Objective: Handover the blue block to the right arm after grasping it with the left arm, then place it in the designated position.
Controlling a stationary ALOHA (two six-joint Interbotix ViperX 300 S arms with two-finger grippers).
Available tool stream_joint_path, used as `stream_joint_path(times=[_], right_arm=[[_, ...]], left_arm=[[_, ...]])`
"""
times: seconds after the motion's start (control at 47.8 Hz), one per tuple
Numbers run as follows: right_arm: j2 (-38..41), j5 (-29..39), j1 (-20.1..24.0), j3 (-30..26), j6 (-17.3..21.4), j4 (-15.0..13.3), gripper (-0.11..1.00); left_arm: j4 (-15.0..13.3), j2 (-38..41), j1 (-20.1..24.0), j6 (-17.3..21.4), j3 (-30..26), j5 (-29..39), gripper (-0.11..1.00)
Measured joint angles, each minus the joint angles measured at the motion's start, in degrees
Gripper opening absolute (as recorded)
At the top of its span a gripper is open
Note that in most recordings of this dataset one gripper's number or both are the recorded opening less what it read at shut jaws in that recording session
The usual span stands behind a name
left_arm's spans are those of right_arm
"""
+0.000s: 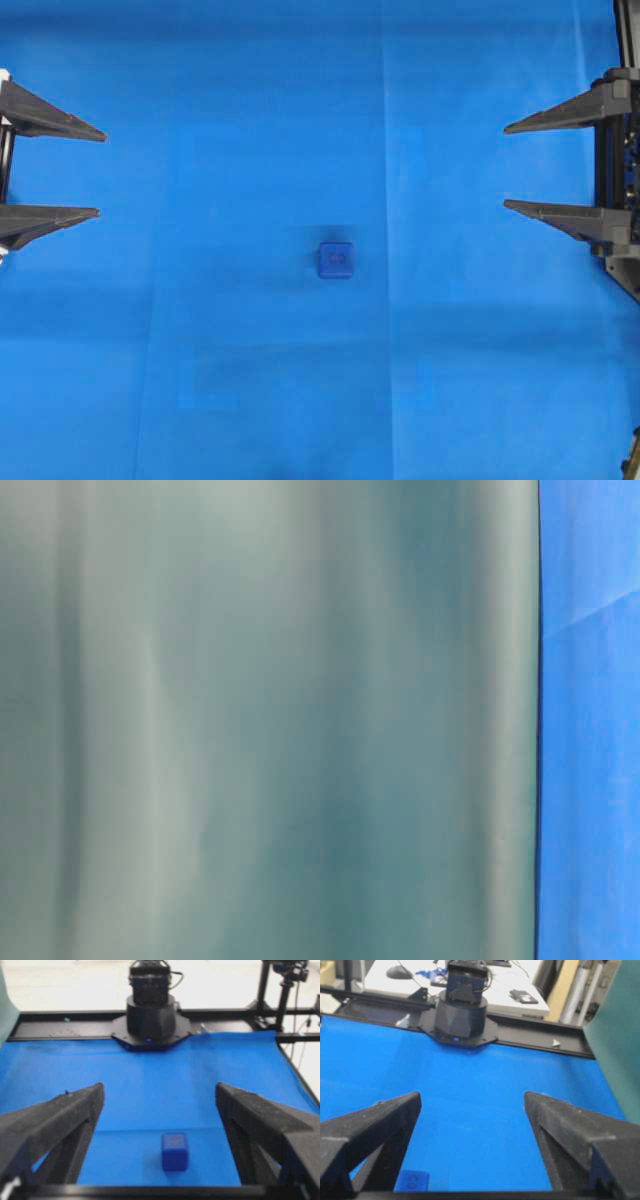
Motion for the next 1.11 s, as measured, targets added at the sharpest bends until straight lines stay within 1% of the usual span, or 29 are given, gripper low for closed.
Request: stream_joint_path(times=[0.188,0.335,0.461,0.649,0.775,0.921,1.11], right_arm=[[0.00,-0.09,-0.35,-0.09,0.00,0.09,0.98],[0.00,0.00,-0.97,-0.09,0.00,0.00,0.98],[0.18,0.00,-1.14,-0.09,0.00,0.00,0.98],[0.53,0.00,-1.23,-0.09,0.00,0.09,0.98],[0.88,0.00,-1.23,-0.09,0.00,0.00,0.98],[0.97,0.00,-1.23,-0.09,0.00,0.09,0.98],[1.32,-0.09,-1.32,-0.09,0.00,0.09,0.98]], left_arm=[[0.00,3.25,0.09,-0.09,-0.26,-3.87,0.93],[0.09,9.14,0.09,-0.09,-2.20,-8.00,0.93],[0.00,15.21,0.00,-0.09,-5.01,-10.72,0.93],[0.00,24.43,0.00,-0.09,-10.90,-14.85,0.93],[0.09,30.15,0.26,-0.09,-15.03,-16.08,0.93],[0.09,37.35,0.26,0.00,-21.71,-15.82,0.93],[0.09,43.95,0.35,-0.09,-29.53,-13.27,0.93]])
